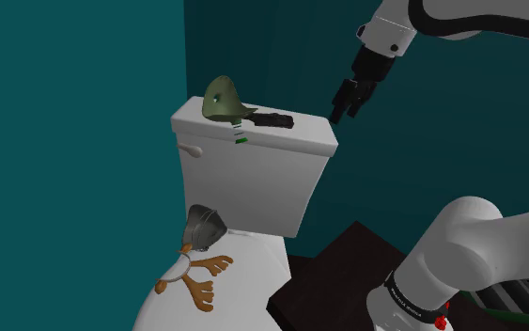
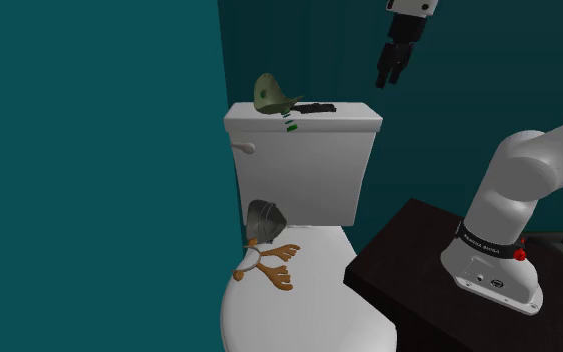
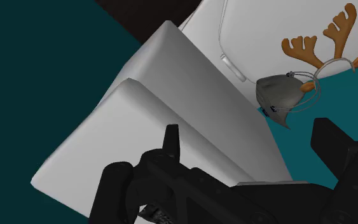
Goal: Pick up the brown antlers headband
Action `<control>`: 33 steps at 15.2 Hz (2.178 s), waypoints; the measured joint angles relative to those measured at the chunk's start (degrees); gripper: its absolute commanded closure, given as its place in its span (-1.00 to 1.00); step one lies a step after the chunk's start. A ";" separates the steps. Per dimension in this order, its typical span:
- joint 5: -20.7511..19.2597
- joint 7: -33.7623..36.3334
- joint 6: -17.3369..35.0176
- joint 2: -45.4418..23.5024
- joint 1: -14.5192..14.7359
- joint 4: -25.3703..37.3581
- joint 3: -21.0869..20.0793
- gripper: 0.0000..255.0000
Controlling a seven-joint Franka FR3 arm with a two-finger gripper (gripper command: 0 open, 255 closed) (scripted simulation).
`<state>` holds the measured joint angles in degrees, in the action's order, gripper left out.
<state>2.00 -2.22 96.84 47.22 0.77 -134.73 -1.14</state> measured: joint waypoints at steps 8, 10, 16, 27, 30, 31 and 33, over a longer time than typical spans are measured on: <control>2.16 3.52 9.20 -4.72 1.86 -5.45 -4.79 -1.00; 2.85 4.83 11.48 -6.23 2.55 -6.47 -6.46 -1.00; 4.43 8.99 21.55 -14.19 4.22 -9.45 -11.97 -1.00; 1.18 19.19 38.72 -34.72 4.97 -8.18 -22.00 -1.00; -2.29 23.30 41.97 -41.17 4.87 -6.00 -24.23 -1.00; -4.09 25.04 43.43 -43.94 4.80 -5.15 -24.83 -1.00; -7.38 28.09 45.01 -48.42 5.09 -3.23 -25.50 -1.00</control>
<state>-5.39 25.87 141.85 -1.20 5.86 -137.96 -26.64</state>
